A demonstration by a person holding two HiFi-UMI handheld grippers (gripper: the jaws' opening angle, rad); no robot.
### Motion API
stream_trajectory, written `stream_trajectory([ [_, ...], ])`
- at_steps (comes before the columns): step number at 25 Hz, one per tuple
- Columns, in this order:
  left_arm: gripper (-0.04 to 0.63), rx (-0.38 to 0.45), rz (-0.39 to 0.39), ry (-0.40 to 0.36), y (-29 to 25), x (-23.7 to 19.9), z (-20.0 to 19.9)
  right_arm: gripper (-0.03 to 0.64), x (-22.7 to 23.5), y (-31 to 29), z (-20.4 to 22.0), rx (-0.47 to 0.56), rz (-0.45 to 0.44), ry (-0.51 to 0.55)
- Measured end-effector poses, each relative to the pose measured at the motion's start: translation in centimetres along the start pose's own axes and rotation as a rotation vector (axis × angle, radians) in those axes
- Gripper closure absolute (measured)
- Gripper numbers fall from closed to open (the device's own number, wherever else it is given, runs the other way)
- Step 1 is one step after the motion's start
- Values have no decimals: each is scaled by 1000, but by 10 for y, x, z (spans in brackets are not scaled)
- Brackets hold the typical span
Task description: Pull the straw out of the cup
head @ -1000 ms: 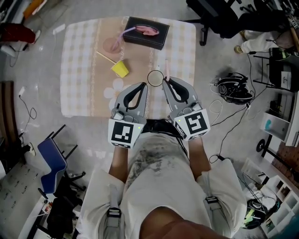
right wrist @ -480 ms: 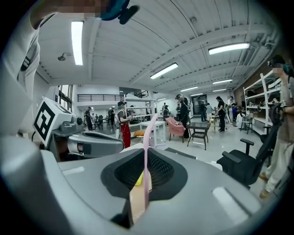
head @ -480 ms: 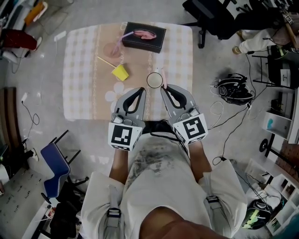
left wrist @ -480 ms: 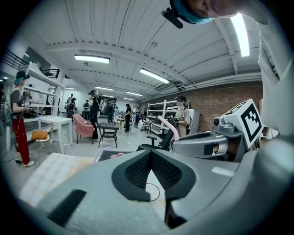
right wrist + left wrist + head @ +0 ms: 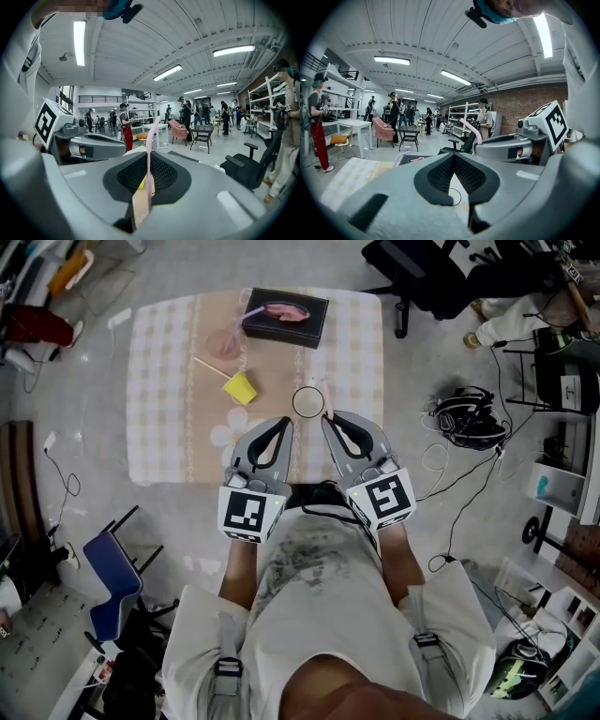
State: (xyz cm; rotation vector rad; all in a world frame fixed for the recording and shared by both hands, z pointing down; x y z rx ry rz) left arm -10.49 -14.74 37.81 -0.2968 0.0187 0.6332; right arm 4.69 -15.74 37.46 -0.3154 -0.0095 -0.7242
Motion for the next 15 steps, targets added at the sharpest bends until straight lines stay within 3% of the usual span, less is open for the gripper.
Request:
stream_trajectory([
  [15,595,-3,-5,0,0,2,4,591,0,0,5,-7,-3,-6],
])
Point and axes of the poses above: the fingertips, and each gripper's own axes: y backward along the fingers, x to its right, z out of its underside, the point moved 8 cm from there along y, backward along the fingers, and after that the axes turned 2 degrees about -y, right-handed, at the moved point
